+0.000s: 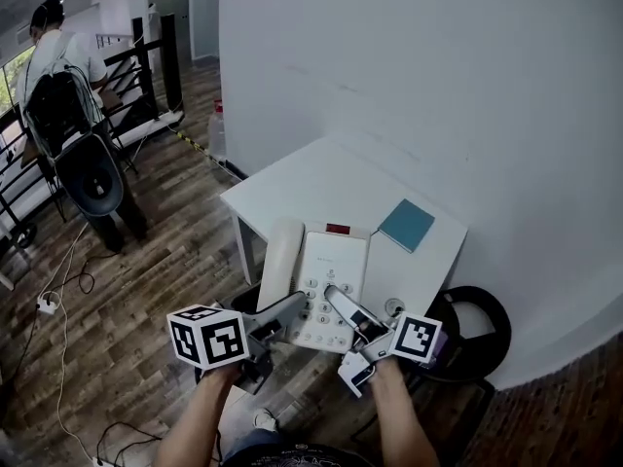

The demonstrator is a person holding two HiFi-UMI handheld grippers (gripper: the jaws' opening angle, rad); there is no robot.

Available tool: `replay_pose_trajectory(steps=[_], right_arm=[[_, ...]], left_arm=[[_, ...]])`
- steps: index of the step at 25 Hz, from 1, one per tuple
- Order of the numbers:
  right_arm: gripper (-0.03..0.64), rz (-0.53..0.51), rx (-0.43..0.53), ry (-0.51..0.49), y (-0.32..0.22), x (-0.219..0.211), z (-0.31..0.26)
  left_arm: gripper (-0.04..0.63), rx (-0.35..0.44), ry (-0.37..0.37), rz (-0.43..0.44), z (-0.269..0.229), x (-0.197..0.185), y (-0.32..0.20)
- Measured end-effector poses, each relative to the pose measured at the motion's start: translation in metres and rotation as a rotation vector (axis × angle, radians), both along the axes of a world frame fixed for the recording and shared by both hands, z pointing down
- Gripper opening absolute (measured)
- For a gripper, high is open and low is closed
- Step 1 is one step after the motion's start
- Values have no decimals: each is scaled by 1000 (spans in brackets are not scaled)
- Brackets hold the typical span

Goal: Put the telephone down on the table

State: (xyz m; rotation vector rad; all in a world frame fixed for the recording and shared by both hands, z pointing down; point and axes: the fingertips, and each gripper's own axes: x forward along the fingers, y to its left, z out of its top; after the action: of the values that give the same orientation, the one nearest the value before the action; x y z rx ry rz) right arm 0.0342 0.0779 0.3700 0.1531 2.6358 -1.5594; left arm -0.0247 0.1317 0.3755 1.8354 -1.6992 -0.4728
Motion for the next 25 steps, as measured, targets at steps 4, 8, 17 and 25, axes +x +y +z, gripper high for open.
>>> replay_pose_trajectory(steps=[4,8,17,25], right_arm=[[184,30,5,8,-8,-33,0],[185,57,3,-3,-18,-59,3],[184,117,-3,5,-38,-84,11],[184,148,-28,-12,-79,-105,21]], left_arm=[[371,2,4,33,0,-35,-10],[371,-6,-6,66,2,-61,-21],[371,-15,6,130,12,-89,-46],[371,-35,-13,160,20,-111,-89]])
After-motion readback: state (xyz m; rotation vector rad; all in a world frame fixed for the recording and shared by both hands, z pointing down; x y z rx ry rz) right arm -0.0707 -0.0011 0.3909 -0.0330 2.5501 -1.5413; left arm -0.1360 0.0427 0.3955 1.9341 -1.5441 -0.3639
